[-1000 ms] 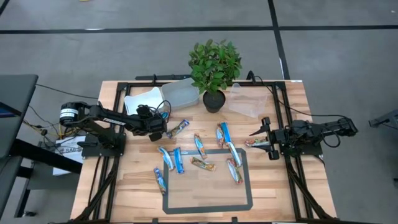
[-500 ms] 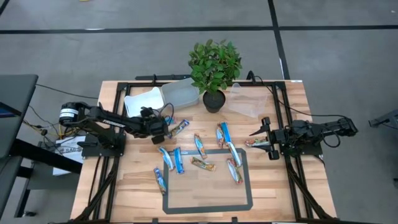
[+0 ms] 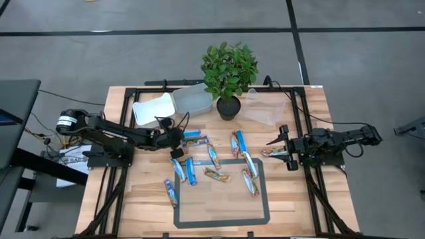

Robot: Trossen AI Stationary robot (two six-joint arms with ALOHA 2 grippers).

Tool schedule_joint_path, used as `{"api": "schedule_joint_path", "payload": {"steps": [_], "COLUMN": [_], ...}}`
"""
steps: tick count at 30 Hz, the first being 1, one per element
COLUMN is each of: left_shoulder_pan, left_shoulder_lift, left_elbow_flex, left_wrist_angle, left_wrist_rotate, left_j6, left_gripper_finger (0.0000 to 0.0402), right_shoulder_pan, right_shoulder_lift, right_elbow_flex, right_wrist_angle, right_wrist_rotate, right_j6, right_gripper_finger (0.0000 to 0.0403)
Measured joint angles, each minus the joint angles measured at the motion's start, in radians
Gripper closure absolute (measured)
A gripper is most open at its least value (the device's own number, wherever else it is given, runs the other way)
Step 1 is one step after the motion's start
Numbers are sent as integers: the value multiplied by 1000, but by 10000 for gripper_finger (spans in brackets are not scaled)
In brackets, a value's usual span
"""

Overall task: Pick and place Granola Bars by type
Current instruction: Put the red granola bar into the gray bin

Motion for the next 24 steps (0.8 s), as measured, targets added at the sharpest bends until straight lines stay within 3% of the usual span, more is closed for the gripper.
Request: {"api": "schedule_joint_path", "payload": {"steps": [6, 16, 24], "left_shoulder_pan": [2, 87, 238], "left_shoulder_lift": [-15, -84, -91], "left_elbow_flex": [0, 0, 30], "left_wrist_angle": [99, 296, 343], "left_wrist_rotate": [-20, -180, -122], "left_j6": [43, 197, 283], "left_gripper_finger": [341, 340, 340], "right_shoulder_pan": [0, 0, 0], "right_shoulder_lift": [0, 0, 0], "right_elbow_flex": [0, 0, 0], "right_wrist_angle": [0, 0, 0], "right_wrist_rotate": [0, 0, 0], "right_j6": [0, 0, 0], "right_gripper_finger": [179, 179, 179]}}
